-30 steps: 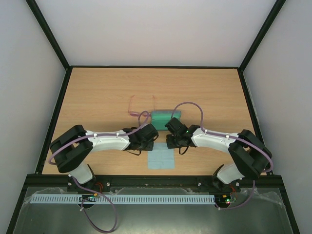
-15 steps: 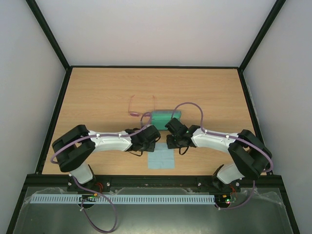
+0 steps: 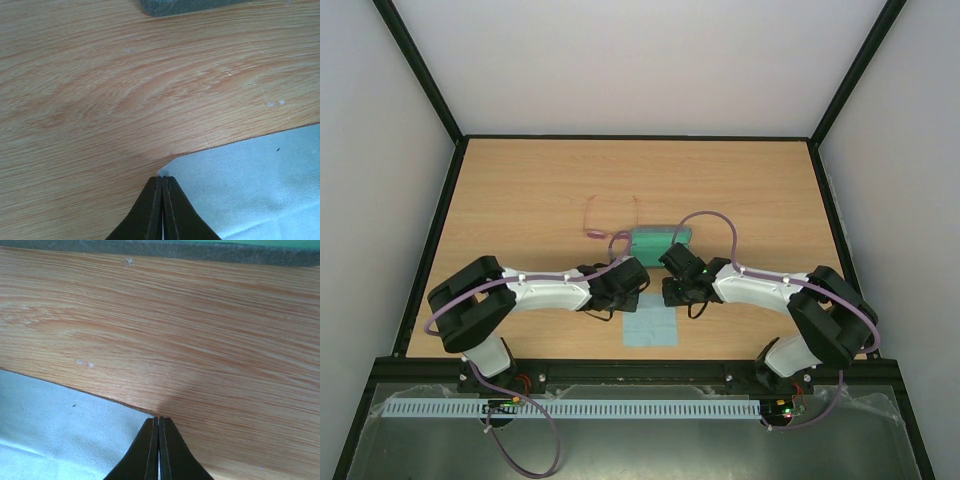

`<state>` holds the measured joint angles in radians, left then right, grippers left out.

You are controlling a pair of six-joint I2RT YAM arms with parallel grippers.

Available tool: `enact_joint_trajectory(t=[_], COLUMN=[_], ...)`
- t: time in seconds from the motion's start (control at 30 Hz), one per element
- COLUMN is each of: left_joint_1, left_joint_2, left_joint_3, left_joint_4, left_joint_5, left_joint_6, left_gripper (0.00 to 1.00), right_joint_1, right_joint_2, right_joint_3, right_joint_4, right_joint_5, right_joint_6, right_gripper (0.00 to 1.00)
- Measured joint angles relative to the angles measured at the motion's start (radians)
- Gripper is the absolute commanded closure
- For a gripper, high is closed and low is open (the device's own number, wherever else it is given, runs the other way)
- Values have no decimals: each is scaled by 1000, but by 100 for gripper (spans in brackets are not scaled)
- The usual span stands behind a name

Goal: Organize the sunglasses
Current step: Fold the glasses cleaning cloth at the center of the board.

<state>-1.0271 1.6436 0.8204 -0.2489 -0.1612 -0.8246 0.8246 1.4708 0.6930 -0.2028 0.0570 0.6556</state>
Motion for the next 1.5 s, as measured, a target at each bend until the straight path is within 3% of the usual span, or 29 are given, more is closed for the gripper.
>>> enact_joint_trajectory(t=[1.5], left_joint_1=[97], left_joint_2=[-3], left_joint_3=[135], left_joint_4=[-73], left_joint_5=[-45], left_joint_6=[89], left_gripper=[98], right_joint_1=[-27], right_joint_2=[2], right_joint_3=[134], right_joint_4=[-5], right_joint_5=[-2], right_joint_6=[-39], right_gripper=[99])
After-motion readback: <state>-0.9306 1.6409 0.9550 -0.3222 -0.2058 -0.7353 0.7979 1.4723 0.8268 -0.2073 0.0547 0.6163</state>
